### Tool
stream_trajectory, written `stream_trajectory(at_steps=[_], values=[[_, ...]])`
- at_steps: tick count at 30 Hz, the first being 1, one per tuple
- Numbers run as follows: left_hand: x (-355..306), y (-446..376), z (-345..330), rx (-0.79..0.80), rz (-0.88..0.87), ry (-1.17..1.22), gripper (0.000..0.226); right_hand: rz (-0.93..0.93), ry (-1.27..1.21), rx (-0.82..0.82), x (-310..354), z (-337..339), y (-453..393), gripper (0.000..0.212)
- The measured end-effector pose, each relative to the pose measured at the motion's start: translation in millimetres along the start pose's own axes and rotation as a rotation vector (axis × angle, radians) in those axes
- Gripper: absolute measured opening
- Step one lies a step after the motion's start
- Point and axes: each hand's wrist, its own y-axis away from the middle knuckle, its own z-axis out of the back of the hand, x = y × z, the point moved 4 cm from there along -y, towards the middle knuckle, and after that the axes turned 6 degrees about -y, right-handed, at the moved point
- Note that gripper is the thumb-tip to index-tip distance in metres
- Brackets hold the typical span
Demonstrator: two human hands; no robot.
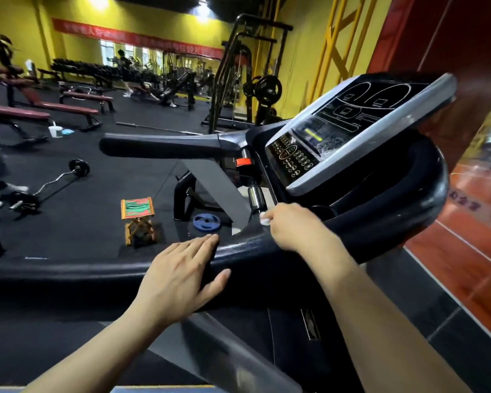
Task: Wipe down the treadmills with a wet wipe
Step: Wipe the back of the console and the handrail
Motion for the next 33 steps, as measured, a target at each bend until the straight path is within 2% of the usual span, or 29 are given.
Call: stream_trajectory(at_steps=[3, 7, 9, 15, 18, 21, 24, 27, 29, 31, 33], values=[[-2, -1, 2, -0.021, 0.011, 0.005, 0.068, -0.070, 0.021, 0.077, -2, -9, -33, 0.033], [-1, 2, 2, -0.044, 0.008, 0.014, 0.068, 0.066, -0.107, 0.150, 20, -14, -23, 0.041], [-2, 2, 1, -0.052, 0.008, 0.026, 0.066, 0.117, -0.090, 0.192, 21, -3, -6, 0.045], [-2, 2, -1, -0.042, 0.011, 0.015, 0.067, -0.031, 0.037, 0.109, 9, 1, -28, 0.032], [-4, 1, -3, -0.053, 0.004, 0.005, 0.067, 0.071, 0.002, 0.067, 38, -13, -10, 0.031], [-5, 1, -5, -0.072, -0.002, 0.008, 0.069, 0.182, 0.073, -0.130, 45, -15, 38, 0.034], [-4, 2, -4, -0.099, 0.001, 0.000, 0.069, 0.177, -0.053, -0.390, 2, -12, 66, 0.036], [-4, 1, -4, -0.092, 0.012, 0.006, 0.068, 0.119, -0.179, -0.875, -60, -19, 67, 0.042], [-6, 2, -5, -0.064, 0.018, 0.001, 0.069, 0.136, -0.290, -1.102, -64, -46, 70, 0.040], [-7, 2, -5, -0.057, 0.019, -0.002, 0.068, 0.204, -0.389, -1.161, -37, -79, 76, 0.042], [-7, 2, -4, -0.063, 0.013, -0.009, 0.067, 0.335, -0.349, -1.080, 3, -115, 86, 0.048]])
